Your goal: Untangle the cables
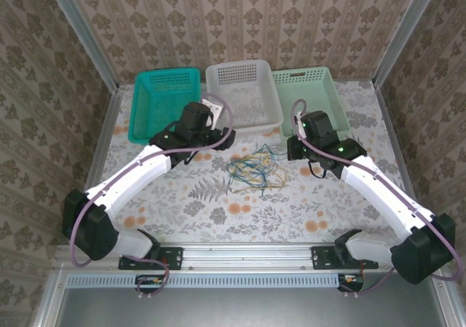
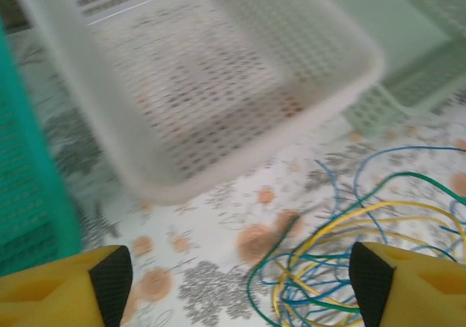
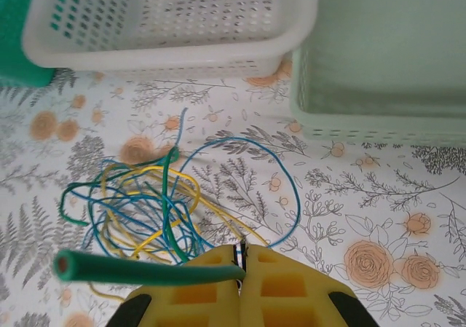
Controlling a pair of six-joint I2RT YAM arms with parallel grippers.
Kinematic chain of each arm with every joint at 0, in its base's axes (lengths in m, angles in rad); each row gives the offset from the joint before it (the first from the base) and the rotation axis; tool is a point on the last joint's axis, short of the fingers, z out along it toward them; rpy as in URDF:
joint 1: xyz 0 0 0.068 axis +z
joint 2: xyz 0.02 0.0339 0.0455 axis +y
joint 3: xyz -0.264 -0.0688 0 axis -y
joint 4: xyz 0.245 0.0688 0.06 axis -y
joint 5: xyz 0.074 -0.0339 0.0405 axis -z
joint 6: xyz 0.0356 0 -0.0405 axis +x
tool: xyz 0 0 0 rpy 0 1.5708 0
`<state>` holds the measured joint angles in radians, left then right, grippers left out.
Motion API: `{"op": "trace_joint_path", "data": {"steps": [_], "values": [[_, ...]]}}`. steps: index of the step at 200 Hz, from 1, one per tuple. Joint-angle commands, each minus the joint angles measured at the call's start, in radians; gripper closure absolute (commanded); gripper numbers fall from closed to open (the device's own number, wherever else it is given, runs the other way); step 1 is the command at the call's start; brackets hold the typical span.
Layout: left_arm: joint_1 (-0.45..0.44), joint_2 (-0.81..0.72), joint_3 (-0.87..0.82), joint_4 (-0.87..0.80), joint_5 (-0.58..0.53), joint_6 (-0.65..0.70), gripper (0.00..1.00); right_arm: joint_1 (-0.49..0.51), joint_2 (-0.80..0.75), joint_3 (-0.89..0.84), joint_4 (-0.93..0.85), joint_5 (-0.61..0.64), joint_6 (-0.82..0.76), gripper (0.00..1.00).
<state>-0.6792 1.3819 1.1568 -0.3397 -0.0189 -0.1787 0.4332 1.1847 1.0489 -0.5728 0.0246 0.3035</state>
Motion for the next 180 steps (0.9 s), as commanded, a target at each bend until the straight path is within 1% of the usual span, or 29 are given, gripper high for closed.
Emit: {"op": "trace_joint_path", "data": {"steps": [1, 33, 60, 86, 108, 144, 180], "values": [[-0.036, 0.022, 0.007, 0.078, 0.119, 0.086, 0.21, 0.006, -0.062, 0.062, -0.062, -0.044, -0.049, 1.00], [-0.089, 0.098, 0.069, 0.066, 0.180, 0.139, 0.23, 0.006, -0.079, 0.106, -0.064, -0.097, -0.033, 1.00], [-0.132, 0.157, 0.120, 0.059, 0.231, 0.196, 0.26, 0.006, -0.076, 0.109, -0.025, -0.154, -0.005, 1.00], [-0.152, 0.190, 0.141, 0.069, 0.280, 0.235, 0.27, 0.006, -0.061, 0.124, -0.027, -0.157, 0.003, 1.00], [-0.161, 0.208, 0.146, 0.069, 0.273, 0.273, 0.26, 0.004, -0.059, 0.126, -0.025, -0.164, 0.003, 1.00], [-0.160, 0.242, 0.152, 0.041, 0.237, 0.352, 0.29, -0.009, -0.060, 0.113, -0.020, -0.179, 0.006, 1.00], [-0.158, 0.256, 0.129, 0.026, 0.238, 0.456, 0.29, -0.059, -0.059, 0.088, -0.003, -0.251, 0.020, 1.00]]}}
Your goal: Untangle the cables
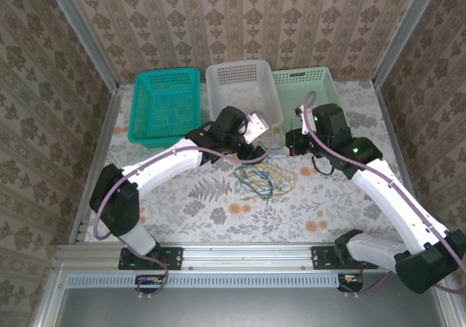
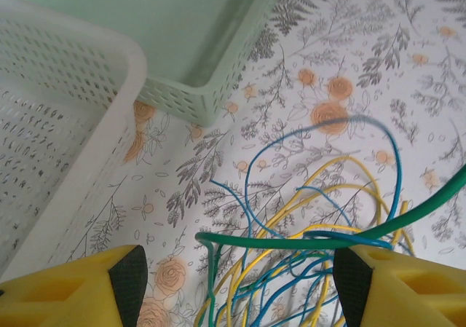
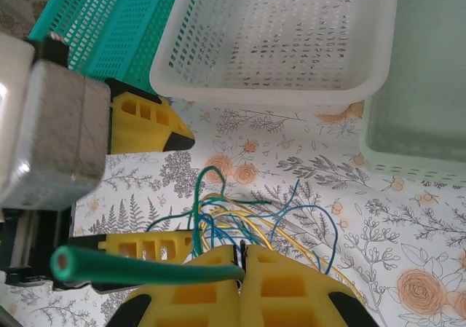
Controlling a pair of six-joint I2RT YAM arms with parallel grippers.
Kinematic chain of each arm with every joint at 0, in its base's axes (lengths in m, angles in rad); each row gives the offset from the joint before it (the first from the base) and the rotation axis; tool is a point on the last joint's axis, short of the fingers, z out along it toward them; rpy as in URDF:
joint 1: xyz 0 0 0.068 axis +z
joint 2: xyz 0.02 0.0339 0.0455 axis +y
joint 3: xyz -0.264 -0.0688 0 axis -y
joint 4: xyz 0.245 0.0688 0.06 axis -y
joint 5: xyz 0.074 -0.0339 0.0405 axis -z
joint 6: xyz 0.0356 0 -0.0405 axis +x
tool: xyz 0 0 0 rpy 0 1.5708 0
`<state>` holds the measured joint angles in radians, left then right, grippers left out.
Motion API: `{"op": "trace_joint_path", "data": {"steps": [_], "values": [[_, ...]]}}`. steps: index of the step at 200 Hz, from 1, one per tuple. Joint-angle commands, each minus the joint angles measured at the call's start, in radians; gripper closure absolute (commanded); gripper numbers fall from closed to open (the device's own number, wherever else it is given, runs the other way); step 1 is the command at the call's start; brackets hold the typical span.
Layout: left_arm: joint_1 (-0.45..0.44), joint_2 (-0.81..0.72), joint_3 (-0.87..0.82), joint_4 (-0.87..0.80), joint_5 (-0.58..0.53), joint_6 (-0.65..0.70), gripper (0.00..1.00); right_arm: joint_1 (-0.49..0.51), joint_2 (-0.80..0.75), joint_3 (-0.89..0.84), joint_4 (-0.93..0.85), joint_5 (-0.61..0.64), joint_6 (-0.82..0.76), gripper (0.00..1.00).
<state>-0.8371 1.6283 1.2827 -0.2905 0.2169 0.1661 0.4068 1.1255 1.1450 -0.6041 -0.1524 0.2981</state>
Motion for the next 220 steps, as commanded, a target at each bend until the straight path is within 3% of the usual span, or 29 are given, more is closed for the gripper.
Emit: {"op": "trace_joint_path", "data": {"steps": [1, 66, 181, 195, 220], "values": [[0.001, 0.010, 0.004, -0.022, 0.002, 0.113, 0.29, -0.034, 0.000, -0.007, 0.029, -0.077, 0.025, 1.00], [0.049, -0.029, -0.033, -0.030, 0.060, 0.157, 0.28, -0.083, 0.012, -0.004, -0.009, -0.147, -0.008, 1.00], [0.066, 0.143, 0.024, -0.028, 0.127, 0.116, 0.39, -0.123, -0.015, -0.032, 0.047, -0.227, 0.046, 1.00], [0.066, 0.146, 0.020, -0.018, 0.131, 0.108, 0.48, -0.136, -0.024, -0.040, 0.055, -0.234, 0.057, 1.00], [0.067, 0.146, 0.011, 0.004, 0.105, 0.086, 0.83, -0.168, -0.035, -0.051, 0.061, -0.243, 0.072, 1.00]]}}
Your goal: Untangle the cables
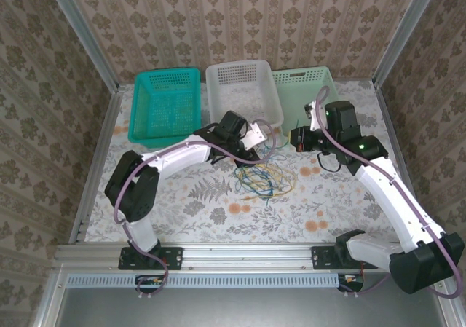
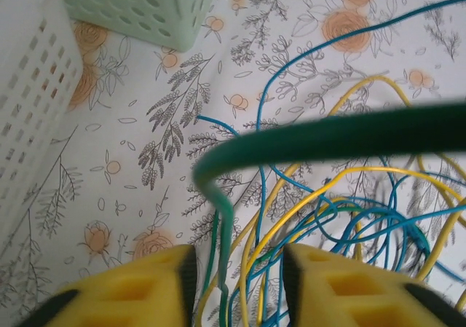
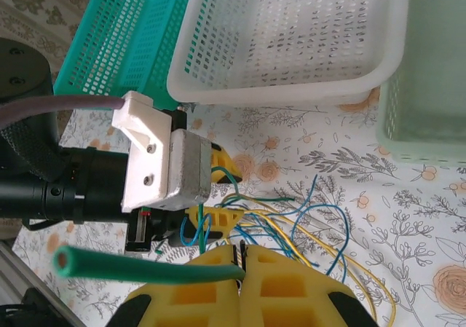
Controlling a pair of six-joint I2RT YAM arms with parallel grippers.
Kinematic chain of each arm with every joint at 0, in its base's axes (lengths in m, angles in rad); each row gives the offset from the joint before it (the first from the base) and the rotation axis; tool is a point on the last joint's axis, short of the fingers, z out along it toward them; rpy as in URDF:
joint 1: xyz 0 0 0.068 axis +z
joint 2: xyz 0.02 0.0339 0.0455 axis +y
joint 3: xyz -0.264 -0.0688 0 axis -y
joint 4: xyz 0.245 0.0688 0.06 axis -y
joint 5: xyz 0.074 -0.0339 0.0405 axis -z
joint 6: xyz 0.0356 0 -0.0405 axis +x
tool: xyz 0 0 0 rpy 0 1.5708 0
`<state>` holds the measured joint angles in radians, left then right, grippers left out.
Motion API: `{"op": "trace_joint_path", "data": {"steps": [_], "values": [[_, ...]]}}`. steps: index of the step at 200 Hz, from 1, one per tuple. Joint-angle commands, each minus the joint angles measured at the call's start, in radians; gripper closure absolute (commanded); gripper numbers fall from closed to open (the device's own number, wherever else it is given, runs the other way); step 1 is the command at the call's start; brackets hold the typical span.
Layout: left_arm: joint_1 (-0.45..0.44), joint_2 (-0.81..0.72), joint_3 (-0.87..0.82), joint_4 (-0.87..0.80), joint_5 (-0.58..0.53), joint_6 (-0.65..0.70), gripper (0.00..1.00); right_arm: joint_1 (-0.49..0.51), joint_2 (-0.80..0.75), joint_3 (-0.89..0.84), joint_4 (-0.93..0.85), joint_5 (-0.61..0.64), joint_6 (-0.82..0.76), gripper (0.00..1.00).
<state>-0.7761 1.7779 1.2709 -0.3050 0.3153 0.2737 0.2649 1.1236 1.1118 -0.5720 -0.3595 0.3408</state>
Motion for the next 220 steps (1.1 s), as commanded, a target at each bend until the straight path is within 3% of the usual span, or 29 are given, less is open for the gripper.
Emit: {"op": "trace_joint_path", "data": {"steps": [1, 31, 67, 73, 83, 94, 126, 151, 189, 220], "values": [[0.006, -0.004, 0.023, 0.019, 0.006, -0.022, 0.85, -0.028, -0.033, -0.017, 0.028, -0.036, 0.030, 1.00], [0.015, -0.028, 0.004, 0.033, -0.012, -0.043, 1.00, -0.049, -0.031, -0.029, -0.028, 0.000, 0.011, 1.00], [0.023, -0.058, -0.008, 0.055, -0.018, -0.080, 1.00, -0.049, 0.017, -0.064, -0.079, 0.029, 0.013, 0.94], [0.023, -0.060, -0.008, 0.059, -0.021, -0.087, 1.00, -0.049, 0.015, -0.072, -0.072, 0.036, 0.021, 0.86], [0.024, -0.064, -0.009, 0.064, -0.028, -0.104, 1.00, -0.049, 0.007, -0.084, -0.062, 0.058, 0.028, 0.60], [0.029, -0.063, -0.001, 0.063, -0.041, -0.135, 1.00, -0.049, -0.005, -0.098, -0.053, 0.083, 0.013, 0.39], [0.060, -0.046, 0.037, 0.037, -0.021, -0.223, 1.00, -0.050, -0.023, -0.147, -0.069, 0.141, -0.069, 0.13], [0.060, -0.054, 0.048, 0.037, -0.012, -0.246, 1.00, -0.041, -0.002, -0.163, -0.072, 0.118, -0.074, 0.12], [0.061, -0.059, 0.048, 0.051, 0.016, -0.277, 1.00, 0.024, -0.005, -0.266, 0.150, 0.096, -0.065, 0.11], [0.060, -0.050, 0.056, 0.036, -0.021, -0.321, 1.00, 0.084, 0.075, -0.250, 0.175, 0.034, -0.007, 0.18]]}}
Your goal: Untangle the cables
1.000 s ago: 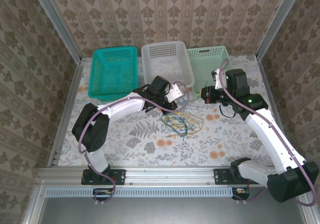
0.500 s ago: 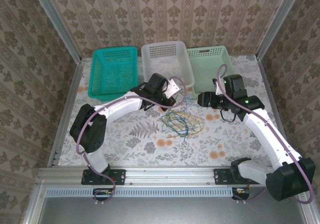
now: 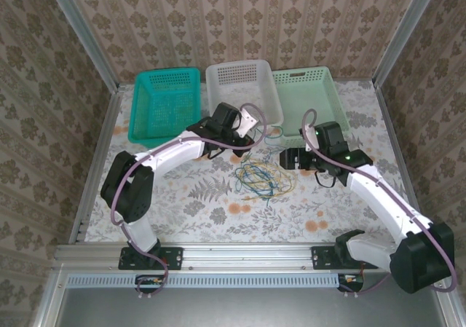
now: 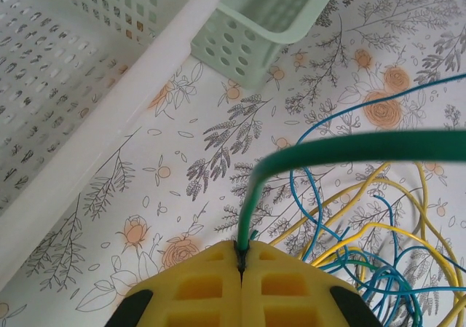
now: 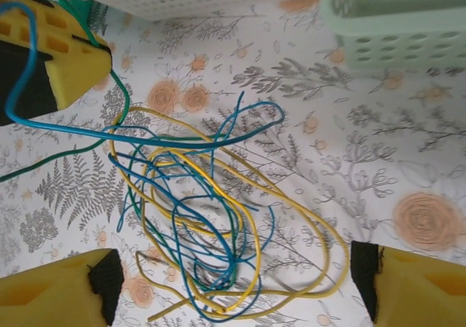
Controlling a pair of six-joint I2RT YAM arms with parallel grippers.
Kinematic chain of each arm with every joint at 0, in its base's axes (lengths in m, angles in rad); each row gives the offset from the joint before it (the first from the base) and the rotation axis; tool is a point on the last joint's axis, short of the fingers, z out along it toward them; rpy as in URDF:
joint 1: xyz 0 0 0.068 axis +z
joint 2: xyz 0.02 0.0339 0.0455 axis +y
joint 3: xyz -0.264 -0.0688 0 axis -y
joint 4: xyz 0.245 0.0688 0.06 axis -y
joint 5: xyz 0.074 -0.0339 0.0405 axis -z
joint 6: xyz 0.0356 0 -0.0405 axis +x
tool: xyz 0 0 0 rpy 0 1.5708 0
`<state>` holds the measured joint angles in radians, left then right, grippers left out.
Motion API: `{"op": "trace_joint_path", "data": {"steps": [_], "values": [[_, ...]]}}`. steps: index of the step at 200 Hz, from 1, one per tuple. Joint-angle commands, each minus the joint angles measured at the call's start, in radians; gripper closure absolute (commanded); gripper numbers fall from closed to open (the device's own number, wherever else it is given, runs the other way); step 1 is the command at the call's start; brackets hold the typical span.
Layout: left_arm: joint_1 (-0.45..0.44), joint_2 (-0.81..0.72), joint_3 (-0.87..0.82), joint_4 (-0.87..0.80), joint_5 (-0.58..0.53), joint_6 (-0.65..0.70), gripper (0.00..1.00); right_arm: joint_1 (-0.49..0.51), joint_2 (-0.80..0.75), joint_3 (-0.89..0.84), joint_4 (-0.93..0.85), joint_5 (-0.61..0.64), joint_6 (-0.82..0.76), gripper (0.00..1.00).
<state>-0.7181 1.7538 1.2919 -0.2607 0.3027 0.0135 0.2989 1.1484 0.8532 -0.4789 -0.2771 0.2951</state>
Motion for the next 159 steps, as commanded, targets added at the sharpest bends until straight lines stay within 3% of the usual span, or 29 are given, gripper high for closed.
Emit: {"op": "trace_joint_path", "data": {"steps": [1, 46, 79, 127, 143, 159], "values": [[0.002, -0.025, 0.035, -0.009, -0.009, -0.063, 1.00, 0.054, 0.052, 0.008, 0.082, -0.047, 0.040, 0.18], [0.002, -0.003, 0.050, -0.008, -0.022, -0.111, 1.00, 0.300, 0.139, 0.000, 0.187, 0.043, 0.026, 0.23], [0.012, 0.015, 0.069, -0.012, 0.008, -0.151, 1.00, 0.351, 0.182, -0.055, 0.354, 0.122, 0.023, 0.30], [0.016, 0.033, 0.086, -0.009, 0.021, -0.201, 1.00, 0.401, 0.341, -0.006, 0.431, 0.244, -0.006, 0.31], [0.017, 0.032, 0.074, 0.007, 0.025, -0.225, 1.00, 0.407, 0.372, -0.005, 0.467, 0.282, -0.010, 0.42], [0.017, 0.030, 0.063, 0.021, 0.024, -0.244, 1.00, 0.409, 0.395, 0.003, 0.486, 0.272, -0.010, 0.59]]}}
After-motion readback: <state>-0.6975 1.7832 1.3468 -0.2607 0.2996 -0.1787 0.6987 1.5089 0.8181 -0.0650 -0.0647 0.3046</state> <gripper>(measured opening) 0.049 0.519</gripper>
